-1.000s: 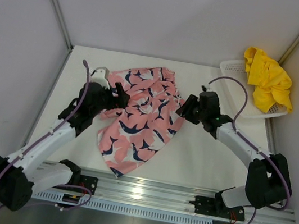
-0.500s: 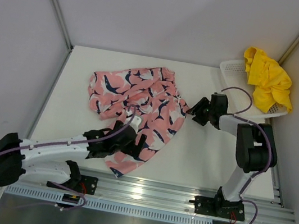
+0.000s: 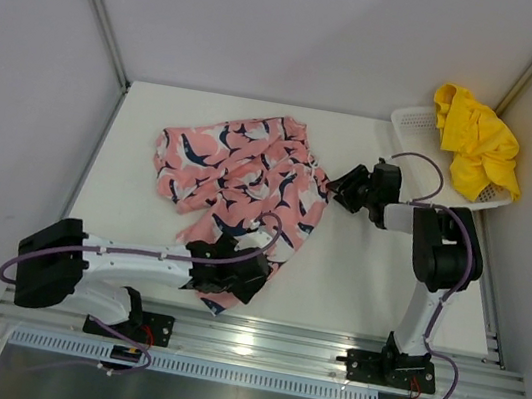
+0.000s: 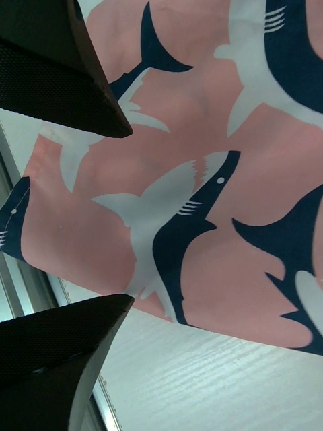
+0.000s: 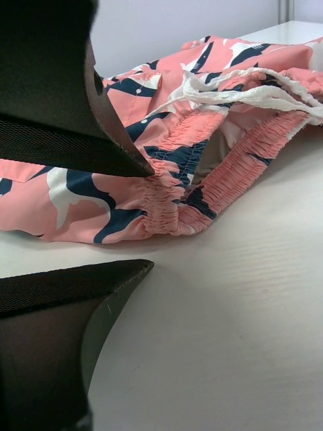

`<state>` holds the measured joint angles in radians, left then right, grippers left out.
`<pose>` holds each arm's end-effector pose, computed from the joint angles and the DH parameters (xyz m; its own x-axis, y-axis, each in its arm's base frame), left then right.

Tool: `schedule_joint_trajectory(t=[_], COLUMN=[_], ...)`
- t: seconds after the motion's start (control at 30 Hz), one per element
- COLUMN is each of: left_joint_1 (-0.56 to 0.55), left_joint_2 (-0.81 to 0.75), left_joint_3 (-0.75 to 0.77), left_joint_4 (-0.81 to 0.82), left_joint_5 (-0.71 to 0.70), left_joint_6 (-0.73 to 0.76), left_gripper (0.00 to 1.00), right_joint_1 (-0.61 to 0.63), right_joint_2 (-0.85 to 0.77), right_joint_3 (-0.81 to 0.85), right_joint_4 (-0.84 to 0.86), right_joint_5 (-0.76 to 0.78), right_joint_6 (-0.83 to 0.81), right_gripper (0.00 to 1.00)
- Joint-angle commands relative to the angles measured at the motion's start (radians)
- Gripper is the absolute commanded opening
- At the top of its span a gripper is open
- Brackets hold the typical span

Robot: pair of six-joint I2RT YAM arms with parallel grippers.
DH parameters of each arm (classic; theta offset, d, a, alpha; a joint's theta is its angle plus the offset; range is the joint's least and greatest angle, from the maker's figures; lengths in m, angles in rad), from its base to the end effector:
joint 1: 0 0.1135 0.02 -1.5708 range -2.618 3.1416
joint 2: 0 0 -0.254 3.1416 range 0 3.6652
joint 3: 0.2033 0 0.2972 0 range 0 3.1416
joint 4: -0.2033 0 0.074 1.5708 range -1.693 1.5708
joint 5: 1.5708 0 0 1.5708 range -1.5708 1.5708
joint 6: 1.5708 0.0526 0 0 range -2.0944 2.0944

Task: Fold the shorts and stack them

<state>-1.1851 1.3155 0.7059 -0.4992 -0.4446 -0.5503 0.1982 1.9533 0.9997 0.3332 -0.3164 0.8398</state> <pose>0.1274 -0.2537 0.1331 -0.6867 0.4365 -0.5813 0.4754 0.8746 0.0951 0.4214 0.1013 0.0744 -0.7046 0.5802 -0.4085 0.1337 0.6740 0.7265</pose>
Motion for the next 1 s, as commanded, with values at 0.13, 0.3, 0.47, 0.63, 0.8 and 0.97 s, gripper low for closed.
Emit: schedule_joint_trajectory(t=[0.13,0.3,0.47,0.63,0.8,0.97], left_joint_1=[-0.057,-0.074,-0.077,-0.077,-0.077,-0.077], left_joint_2=[0.053,0.018,0.016,0.002,-0.012,-0.038], left_joint_3=[0.041,0.02,0.01,-0.005,0.003,0.007], left_joint_4=[-0.041,-0.021,-0.013,-0.002,-0.013,-0.027], left_joint_5=[-0.005,0.036,0.073,0.092,0.096,0.106], left_joint_6=[-0.031,-0.028,-0.027,-0.052,-0.066,-0.069], left_gripper=[0.99,0.99,0.99,0.99,0.99,0.99], right_joint_1=[0.009,0.01,0.014,0.004,0.003,0.001], right_joint_2=[0.032,0.062,0.087,0.079,0.093,0.116], right_joint_3=[-0.03,-0.026,-0.019,-0.084,-0.102,-0.093], right_joint_4=[0.144,0.219,0.277,0.381,0.437,0.461], right_joint_5=[0.013,-0.021,-0.03,-0.023,-0.042,-0.05], right_joint_6=[0.042,0.064,0.088,0.134,0.163,0.179], right_gripper=[0.56,0.57,0.57,0.67,0.67,0.65])
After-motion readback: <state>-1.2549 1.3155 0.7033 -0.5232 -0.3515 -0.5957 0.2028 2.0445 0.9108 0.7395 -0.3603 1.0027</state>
